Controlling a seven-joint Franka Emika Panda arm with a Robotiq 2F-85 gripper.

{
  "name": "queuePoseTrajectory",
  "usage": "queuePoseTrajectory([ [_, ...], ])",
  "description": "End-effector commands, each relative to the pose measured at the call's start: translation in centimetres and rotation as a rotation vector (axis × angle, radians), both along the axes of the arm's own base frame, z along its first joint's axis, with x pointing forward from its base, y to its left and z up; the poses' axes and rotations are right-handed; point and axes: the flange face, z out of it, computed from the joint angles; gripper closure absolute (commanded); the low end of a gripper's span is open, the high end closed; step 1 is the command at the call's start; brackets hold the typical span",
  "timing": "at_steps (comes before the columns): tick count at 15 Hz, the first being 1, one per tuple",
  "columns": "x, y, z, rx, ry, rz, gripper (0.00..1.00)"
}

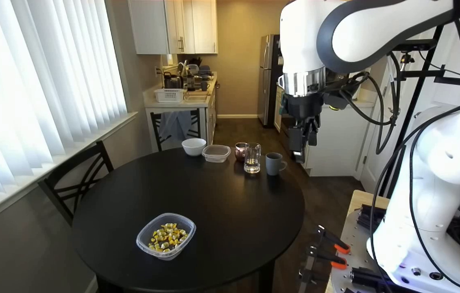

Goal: Empty the plastic bowl

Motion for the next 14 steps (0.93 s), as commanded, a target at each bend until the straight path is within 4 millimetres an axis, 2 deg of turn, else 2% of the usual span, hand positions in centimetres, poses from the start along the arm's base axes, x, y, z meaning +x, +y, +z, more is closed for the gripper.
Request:
queuePoseTrajectory([
  [1, 0.0, 0.0, 0.0, 0.0, 0.001, 0.0, 0.0],
  [3, -0.1, 1.5, -0.2, 0.018, 0.001, 0.005, 0.0],
  [5, -0.2, 1.4, -0.8, -0.012, 0.036, 0.04, 0.0],
  [9, 0.5, -2.5, -2.0, -0.17, 0.127, 0.124, 0.0],
  [14, 0.3, -3.8, -3.2, -0.153, 0.211, 0.122, 0.0],
])
